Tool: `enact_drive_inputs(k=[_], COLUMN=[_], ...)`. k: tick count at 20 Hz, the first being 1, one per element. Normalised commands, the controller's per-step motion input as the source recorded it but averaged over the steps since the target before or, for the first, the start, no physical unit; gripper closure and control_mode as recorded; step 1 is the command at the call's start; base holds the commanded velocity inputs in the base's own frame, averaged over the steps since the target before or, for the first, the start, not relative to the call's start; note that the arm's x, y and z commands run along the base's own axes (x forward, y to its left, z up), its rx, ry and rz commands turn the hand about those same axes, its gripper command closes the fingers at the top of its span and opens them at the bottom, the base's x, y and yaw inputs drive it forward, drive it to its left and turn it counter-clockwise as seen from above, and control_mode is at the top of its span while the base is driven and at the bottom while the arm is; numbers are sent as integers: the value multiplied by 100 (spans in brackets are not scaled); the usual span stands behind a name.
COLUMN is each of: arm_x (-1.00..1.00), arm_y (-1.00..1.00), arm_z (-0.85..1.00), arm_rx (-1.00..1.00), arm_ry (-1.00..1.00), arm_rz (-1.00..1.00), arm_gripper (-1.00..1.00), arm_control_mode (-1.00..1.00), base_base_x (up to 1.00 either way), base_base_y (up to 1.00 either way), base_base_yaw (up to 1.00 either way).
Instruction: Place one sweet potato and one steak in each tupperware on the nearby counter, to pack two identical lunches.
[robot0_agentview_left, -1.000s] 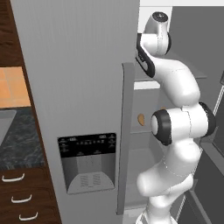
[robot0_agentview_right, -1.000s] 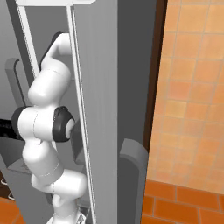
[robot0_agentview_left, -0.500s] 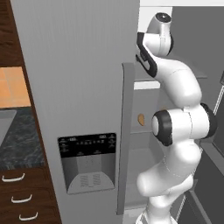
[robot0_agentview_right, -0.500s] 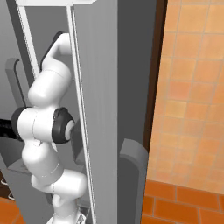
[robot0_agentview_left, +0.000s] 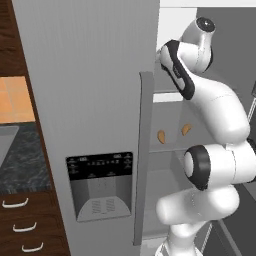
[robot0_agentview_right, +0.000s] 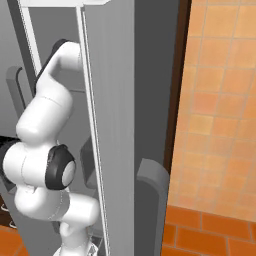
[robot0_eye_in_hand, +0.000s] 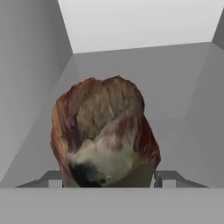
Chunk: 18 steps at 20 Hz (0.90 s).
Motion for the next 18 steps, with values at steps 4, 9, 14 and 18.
enact_drive_inputs(k=[4, 9, 14, 18], arm_x=[-100, -100, -100, -100], arm_y=[1, 0, 1, 5], arm_z=[17, 25, 6, 0], arm_rx=[0, 0, 0, 0], arm_ry=[0, 0, 0, 0], arm_rz=[0, 0, 0, 0], arm_gripper=[100, 100, 100, 100], arm_control_mode=[-100, -100, -100, -100], base_base_x=[0, 0, 0, 0], base_base_y=[0, 0, 0, 0], base_base_yaw=[0, 0, 0, 0])
